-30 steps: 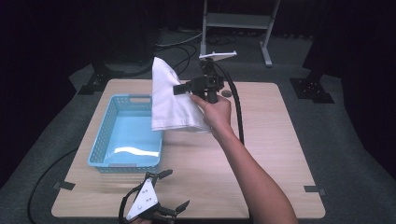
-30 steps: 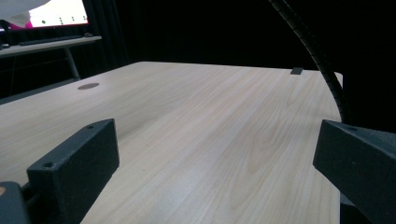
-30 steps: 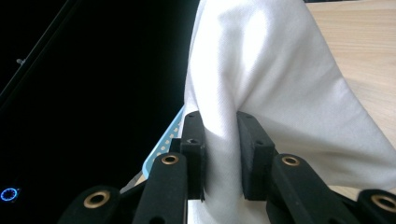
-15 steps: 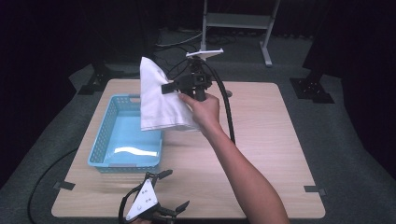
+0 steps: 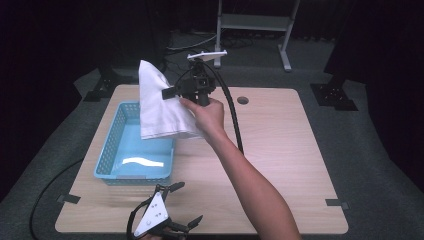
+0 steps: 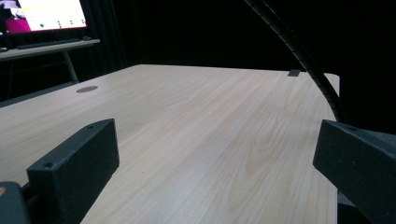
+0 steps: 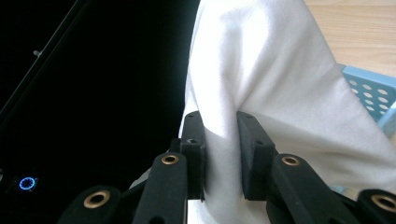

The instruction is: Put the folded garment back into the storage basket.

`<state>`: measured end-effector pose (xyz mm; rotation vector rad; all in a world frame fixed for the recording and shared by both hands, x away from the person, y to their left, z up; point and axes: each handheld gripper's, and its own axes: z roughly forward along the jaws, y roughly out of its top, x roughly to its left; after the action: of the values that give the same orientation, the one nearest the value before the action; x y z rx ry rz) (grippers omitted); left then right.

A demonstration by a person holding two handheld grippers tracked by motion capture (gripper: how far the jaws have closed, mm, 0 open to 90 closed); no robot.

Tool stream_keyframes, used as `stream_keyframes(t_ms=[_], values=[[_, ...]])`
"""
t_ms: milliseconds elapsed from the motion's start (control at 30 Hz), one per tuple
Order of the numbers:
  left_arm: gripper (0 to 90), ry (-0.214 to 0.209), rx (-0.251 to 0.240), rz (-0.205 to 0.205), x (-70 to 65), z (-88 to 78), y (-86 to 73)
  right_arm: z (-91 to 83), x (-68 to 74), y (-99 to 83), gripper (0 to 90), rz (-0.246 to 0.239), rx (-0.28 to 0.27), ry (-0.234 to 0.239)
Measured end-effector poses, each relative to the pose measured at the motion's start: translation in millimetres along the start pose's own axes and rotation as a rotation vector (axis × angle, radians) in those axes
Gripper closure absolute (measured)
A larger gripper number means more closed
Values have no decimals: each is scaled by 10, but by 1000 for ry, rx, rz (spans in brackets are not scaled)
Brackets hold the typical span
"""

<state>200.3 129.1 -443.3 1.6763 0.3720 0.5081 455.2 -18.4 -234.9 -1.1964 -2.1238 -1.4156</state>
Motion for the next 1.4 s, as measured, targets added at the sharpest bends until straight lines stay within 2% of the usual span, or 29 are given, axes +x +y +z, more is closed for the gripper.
stream_keyframes(t_ms=[467,1067,1400], values=[[0,2,-2,2,-7,-1,-1,249,68,43,749,-9,28,11],[0,3,-4,11,-12,-6,-2,504,7,32,748,29,29,11],[0,0,-10,14,-13,-8,-3,675,-40,0,749,50,49,6]])
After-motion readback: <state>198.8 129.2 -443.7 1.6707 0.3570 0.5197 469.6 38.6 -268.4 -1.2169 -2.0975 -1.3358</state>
